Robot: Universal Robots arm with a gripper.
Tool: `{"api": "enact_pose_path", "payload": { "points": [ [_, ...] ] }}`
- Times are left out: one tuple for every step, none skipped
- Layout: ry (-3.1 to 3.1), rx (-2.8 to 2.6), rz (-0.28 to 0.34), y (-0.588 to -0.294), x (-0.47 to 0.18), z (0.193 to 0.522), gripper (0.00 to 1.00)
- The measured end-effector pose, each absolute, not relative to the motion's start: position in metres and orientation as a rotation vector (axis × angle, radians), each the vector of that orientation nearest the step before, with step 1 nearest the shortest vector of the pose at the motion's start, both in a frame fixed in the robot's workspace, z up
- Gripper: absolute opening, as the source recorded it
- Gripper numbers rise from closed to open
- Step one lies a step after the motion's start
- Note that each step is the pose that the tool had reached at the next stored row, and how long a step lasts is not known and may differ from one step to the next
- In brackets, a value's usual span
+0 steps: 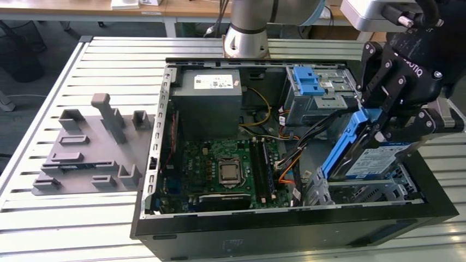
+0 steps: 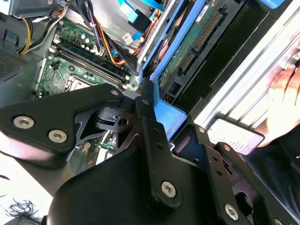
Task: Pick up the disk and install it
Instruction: 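Insert the disk into the insertion slot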
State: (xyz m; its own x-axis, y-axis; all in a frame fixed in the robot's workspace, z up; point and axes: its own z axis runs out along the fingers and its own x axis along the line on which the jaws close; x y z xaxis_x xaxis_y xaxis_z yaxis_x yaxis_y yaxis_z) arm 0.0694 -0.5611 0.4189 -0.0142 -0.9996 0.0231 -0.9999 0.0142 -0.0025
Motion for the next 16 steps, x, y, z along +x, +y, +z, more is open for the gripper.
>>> {"api": "enact_pose_path", "payload": {
  "points": [
    [-2.227, 2.195, 0.028, -0.561, 0.069, 0.418, 0.36],
    [-2.227, 2.195, 0.028, -0.561, 0.070, 0.418, 0.36],
    [-2.227, 2.195, 0.028, -0.561, 0.070, 0.417, 0.36],
    [-2.227, 2.195, 0.028, -0.561, 0.070, 0.416, 0.36],
    [-2.227, 2.195, 0.028, -0.561, 0.070, 0.415, 0.36],
    [-2.227, 2.195, 0.028, -0.561, 0.070, 0.414, 0.36],
    [-2.227, 2.195, 0.028, -0.561, 0.070, 0.413, 0.36],
    [-2.227, 2.195, 0.028, -0.561, 0.071, 0.412, 0.36],
    [-2.227, 2.195, 0.028, -0.561, 0.071, 0.411, 0.36],
    [-2.227, 2.195, 0.028, -0.561, 0.071, 0.410, 0.36],
    [-2.227, 2.195, 0.028, -0.562, 0.071, 0.409, 0.36],
    [-2.227, 2.195, 0.028, -0.562, 0.072, 0.408, 0.36],
    [-2.227, 2.195, 0.028, -0.562, 0.072, 0.407, 0.36],
    [-2.227, 2.195, 0.028, -0.562, 0.072, 0.406, 0.36],
    [-2.227, 2.195, 0.028, -0.562, 0.072, 0.404, 0.36],
    [-2.227, 2.195, 0.028, -0.562, 0.073, 0.403, 0.36]
  ]
}}
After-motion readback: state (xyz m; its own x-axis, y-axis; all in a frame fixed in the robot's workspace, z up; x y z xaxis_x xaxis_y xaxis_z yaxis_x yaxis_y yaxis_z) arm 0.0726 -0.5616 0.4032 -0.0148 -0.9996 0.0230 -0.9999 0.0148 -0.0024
